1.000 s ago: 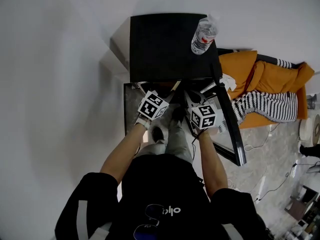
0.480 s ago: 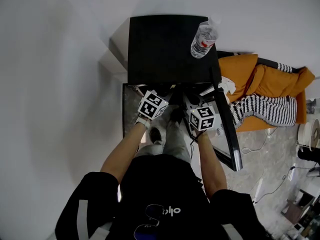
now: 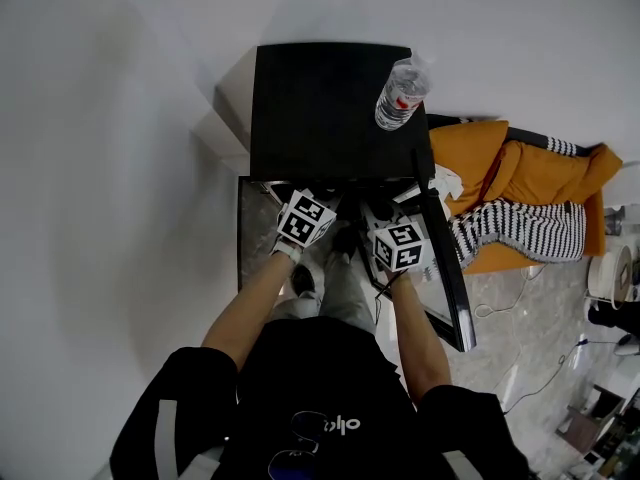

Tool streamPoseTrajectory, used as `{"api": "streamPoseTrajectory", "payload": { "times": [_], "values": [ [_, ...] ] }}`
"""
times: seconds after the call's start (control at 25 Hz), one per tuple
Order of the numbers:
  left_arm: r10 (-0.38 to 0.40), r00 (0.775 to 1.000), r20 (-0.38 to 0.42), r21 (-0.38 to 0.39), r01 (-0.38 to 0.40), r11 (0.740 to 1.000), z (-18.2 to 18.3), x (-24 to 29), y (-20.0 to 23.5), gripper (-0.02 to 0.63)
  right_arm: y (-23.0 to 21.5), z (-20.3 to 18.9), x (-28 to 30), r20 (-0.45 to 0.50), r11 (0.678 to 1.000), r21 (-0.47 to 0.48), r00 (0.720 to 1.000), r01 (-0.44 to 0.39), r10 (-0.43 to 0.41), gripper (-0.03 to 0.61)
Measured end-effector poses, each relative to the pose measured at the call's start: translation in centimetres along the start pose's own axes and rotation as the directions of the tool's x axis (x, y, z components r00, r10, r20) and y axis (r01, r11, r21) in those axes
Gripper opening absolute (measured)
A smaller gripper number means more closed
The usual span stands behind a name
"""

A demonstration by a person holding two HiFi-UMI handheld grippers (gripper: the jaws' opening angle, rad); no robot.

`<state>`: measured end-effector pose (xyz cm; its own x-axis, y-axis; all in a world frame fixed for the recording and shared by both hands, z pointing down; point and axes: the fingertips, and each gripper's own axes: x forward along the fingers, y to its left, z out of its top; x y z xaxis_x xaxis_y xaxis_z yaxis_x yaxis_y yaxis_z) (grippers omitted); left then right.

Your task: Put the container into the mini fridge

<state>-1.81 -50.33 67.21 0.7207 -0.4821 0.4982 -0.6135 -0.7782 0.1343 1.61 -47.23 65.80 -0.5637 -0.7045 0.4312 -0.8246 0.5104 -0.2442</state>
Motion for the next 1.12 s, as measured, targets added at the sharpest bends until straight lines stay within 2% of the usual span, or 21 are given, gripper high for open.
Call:
{"api": "streamPoseTrajectory", "payload": {
  "times": [0.4,1.12],
  "values": [
    [0.017,0.999,0.028,-0.006,-0.017,1.0,0.2,-0.8,-0.2,0.04,0.2,0.1,-0.6,0.003,1.0,-0.009,1.0,0.006,-0.006,0.006],
    [0.024,0.997,0.068,-0.008,-0.024,1.0,-0.6,-6.5,-3.3,0.018,4.8,0.2,-4.3,0.046,0.999,-0.038,0.999,0.025,-0.023,0.006]
  ]
}}
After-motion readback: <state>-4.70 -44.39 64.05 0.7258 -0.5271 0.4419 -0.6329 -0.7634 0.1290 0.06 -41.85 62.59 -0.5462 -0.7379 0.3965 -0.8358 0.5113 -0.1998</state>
